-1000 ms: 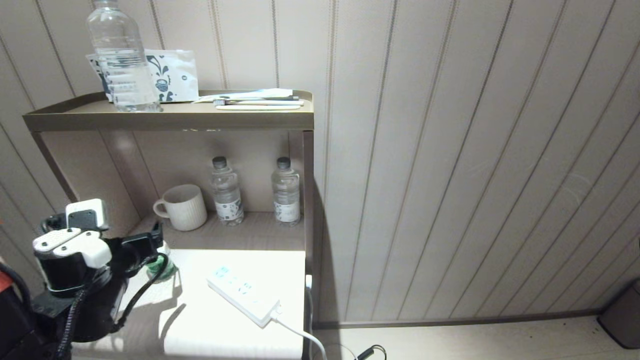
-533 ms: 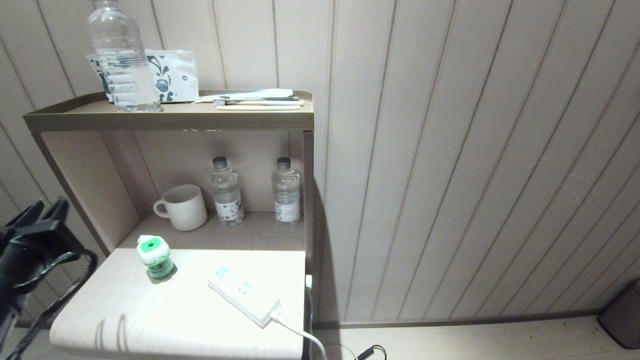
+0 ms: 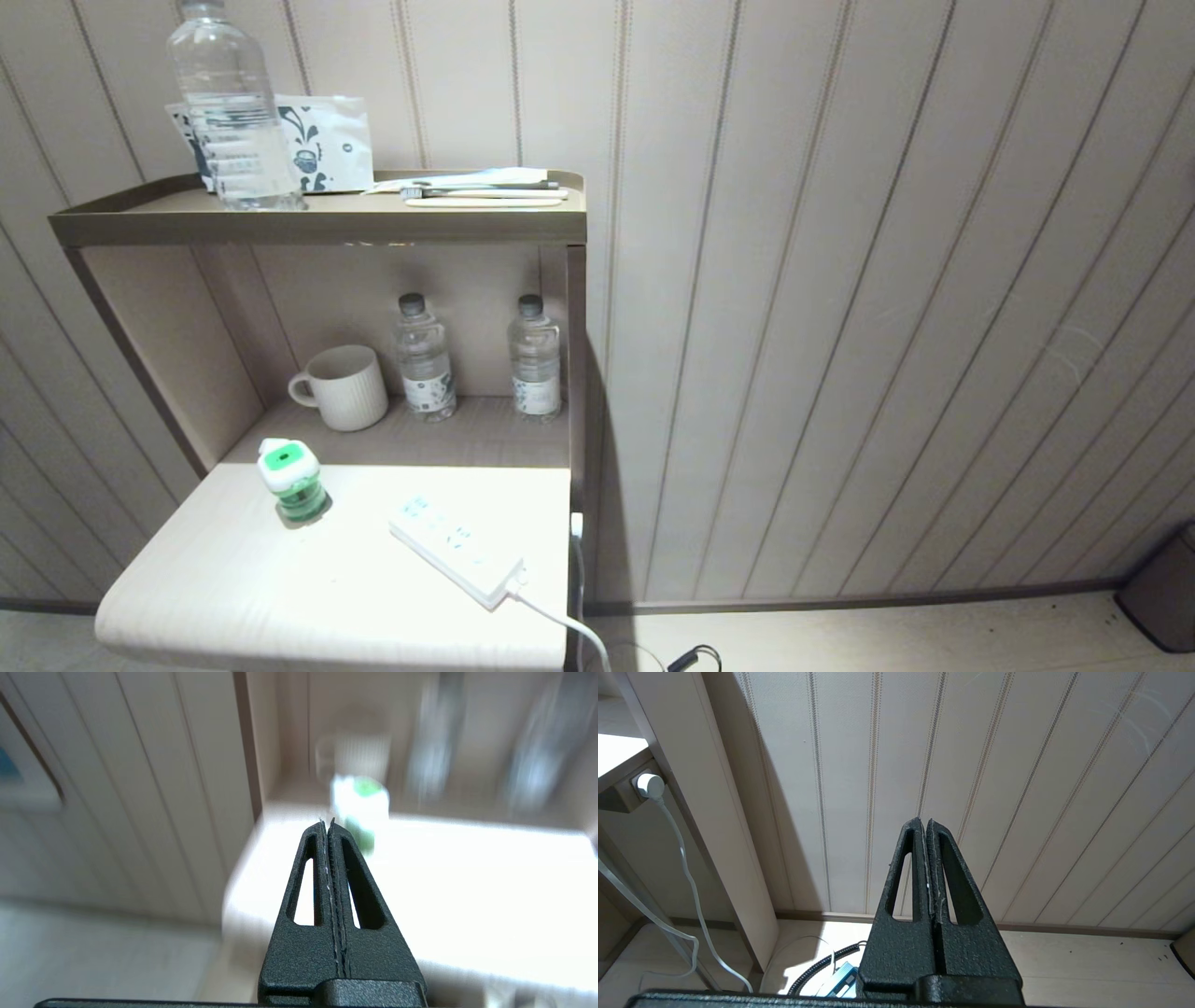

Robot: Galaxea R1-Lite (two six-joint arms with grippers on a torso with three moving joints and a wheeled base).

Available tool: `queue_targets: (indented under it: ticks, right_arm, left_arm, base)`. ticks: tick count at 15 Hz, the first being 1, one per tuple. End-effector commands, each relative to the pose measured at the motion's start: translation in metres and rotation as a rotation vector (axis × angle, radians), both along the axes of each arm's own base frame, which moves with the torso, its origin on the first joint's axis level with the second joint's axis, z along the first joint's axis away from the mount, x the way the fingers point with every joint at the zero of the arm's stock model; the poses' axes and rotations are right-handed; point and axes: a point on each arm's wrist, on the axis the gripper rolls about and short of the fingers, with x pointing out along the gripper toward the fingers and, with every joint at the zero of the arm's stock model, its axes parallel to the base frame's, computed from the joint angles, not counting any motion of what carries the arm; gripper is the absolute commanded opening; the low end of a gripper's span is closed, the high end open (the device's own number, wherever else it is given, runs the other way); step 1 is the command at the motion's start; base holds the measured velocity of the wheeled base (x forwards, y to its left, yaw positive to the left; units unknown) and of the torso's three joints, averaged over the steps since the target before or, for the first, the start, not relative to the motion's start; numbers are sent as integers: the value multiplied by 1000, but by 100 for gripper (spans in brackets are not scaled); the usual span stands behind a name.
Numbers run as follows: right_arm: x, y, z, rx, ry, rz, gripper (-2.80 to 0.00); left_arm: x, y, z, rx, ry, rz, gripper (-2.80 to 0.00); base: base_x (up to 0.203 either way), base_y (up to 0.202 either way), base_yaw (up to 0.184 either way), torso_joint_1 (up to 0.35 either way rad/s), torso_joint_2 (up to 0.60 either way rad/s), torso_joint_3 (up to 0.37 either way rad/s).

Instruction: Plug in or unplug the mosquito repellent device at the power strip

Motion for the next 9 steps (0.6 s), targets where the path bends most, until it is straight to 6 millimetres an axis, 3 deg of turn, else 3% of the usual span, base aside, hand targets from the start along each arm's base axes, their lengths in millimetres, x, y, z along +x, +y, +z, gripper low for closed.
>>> queue_targets:
  ticks: [1, 5, 7, 9]
  right_arm:
    - [0, 0, 0, -1, 1, 0, -280]
    - [0, 0, 0, -1, 1, 0, -280]
    - [0, 0, 0, -1, 1, 1, -280]
    - [0, 0, 0, -1, 1, 1, -280]
  left_arm:
    - [-16, 0, -16, 0, -16, 3, -280]
    - [-34, -2, -57, 57, -40, -45, -280]
    - [-29, -5, -58, 19, -136, -154, -280]
    - [-29, -5, -59, -5, -139, -158, -280]
  base:
    - [0, 0, 0, 0, 0, 0]
    - [0, 0, 0, 0, 0, 0]
    - [0, 0, 0, 0, 0, 0]
    - [0, 0, 0, 0, 0, 0]
